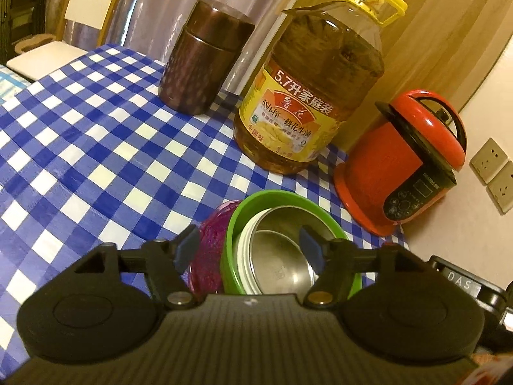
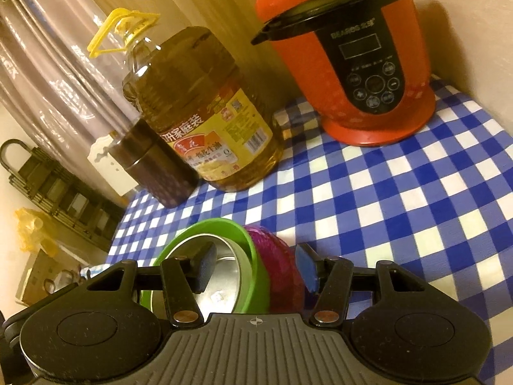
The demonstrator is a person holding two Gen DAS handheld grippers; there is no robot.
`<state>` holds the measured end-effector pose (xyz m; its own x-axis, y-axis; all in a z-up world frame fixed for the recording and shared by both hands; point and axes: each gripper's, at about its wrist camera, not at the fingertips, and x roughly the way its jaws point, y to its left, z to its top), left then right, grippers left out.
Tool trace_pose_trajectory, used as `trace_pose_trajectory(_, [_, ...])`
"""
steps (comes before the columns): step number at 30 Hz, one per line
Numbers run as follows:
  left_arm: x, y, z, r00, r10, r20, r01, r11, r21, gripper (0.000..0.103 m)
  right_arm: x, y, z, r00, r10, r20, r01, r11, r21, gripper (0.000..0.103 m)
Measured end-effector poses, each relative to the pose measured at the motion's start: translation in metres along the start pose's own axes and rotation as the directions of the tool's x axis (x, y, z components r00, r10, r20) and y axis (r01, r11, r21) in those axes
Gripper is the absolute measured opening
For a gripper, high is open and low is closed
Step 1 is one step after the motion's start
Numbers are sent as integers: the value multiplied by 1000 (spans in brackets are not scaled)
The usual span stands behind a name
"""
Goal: Organize plates and bowls
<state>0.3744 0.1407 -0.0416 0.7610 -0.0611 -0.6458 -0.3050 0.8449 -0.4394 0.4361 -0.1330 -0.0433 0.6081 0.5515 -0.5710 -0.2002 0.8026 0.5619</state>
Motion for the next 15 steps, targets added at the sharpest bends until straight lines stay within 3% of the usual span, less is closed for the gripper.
trace_pose_trajectory(4, [-8,-5,-4,1000,14,19,-15,999,45,79,-7,-3,-4,1000,-11,3,11,1000,-9,55])
trace_pose_trajectory(15, [-28,-14,-26,998,48,29,-52,985,165,84,-33,-8,-18,998,-54,30,55,997,-46,55])
